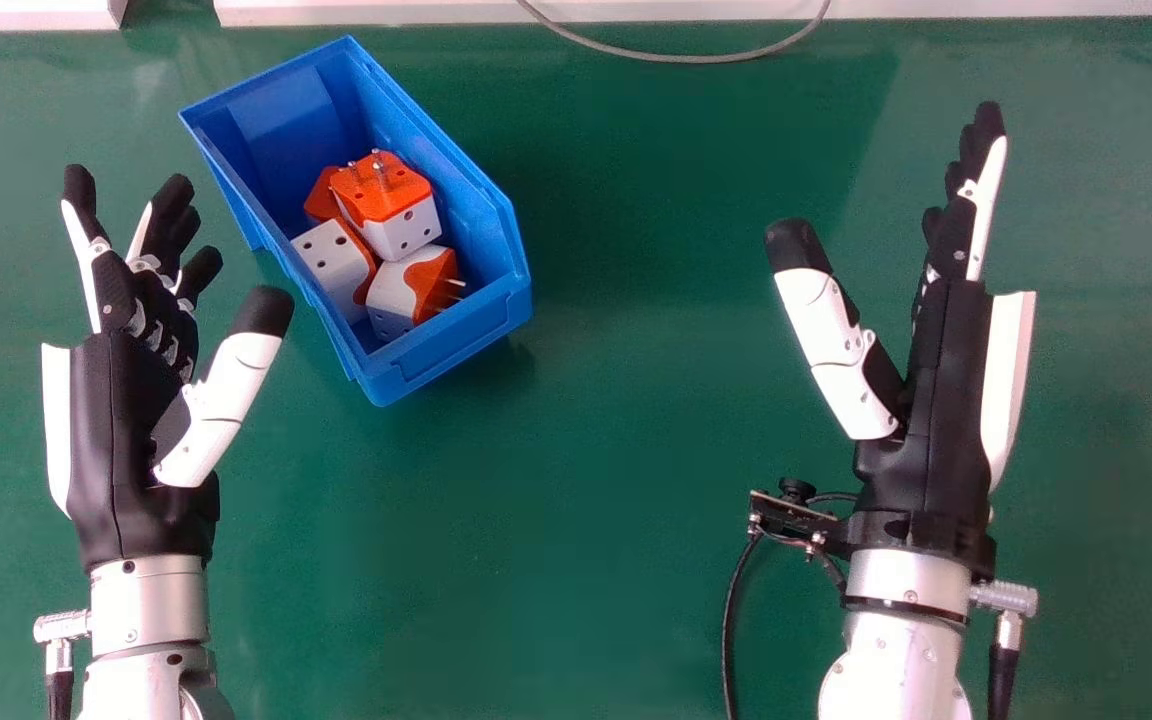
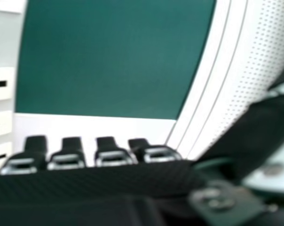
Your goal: Pick all objects and put in blue box
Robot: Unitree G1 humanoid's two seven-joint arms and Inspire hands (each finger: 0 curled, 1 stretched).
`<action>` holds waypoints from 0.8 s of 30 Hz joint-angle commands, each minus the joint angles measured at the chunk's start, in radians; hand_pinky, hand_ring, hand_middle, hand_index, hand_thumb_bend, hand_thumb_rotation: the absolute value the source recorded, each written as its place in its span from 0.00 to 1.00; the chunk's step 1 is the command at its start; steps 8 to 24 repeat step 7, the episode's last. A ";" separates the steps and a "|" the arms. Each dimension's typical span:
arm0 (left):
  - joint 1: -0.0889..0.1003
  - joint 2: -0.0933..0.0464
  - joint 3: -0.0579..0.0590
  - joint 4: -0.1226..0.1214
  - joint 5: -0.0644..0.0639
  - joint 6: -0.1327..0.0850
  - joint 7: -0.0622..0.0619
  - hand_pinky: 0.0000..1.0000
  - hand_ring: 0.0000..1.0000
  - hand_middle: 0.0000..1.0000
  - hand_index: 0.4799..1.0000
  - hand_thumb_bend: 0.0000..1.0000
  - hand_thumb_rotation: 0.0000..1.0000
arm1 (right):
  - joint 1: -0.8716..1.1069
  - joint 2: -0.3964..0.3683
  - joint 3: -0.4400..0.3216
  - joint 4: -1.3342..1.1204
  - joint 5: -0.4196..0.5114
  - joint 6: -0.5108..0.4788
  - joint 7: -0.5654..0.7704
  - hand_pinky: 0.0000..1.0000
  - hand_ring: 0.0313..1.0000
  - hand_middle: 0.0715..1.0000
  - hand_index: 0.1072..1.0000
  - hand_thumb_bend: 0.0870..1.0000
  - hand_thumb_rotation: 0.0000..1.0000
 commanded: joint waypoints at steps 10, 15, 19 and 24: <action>0.005 0.012 0.005 -0.023 -0.002 -0.009 -0.005 0.91 0.95 0.93 0.86 0.85 0.52 | 0.006 0.078 0.018 -0.032 0.001 -0.013 -0.012 0.96 1.00 1.00 1.00 0.54 0.75; 0.005 0.012 0.005 -0.023 -0.002 -0.009 -0.005 0.91 0.95 0.93 0.86 0.85 0.52 | 0.006 0.078 0.018 -0.032 0.001 -0.013 -0.012 0.96 1.00 1.00 1.00 0.54 0.75; 0.005 0.012 0.005 -0.023 -0.002 -0.009 -0.005 0.91 0.95 0.93 0.86 0.85 0.52 | 0.006 0.078 0.018 -0.032 0.001 -0.013 -0.012 0.96 1.00 1.00 1.00 0.54 0.75; 0.005 0.012 0.005 -0.023 -0.002 -0.009 -0.005 0.91 0.95 0.93 0.86 0.85 0.52 | 0.006 0.078 0.018 -0.032 0.001 -0.013 -0.012 0.96 1.00 1.00 1.00 0.54 0.75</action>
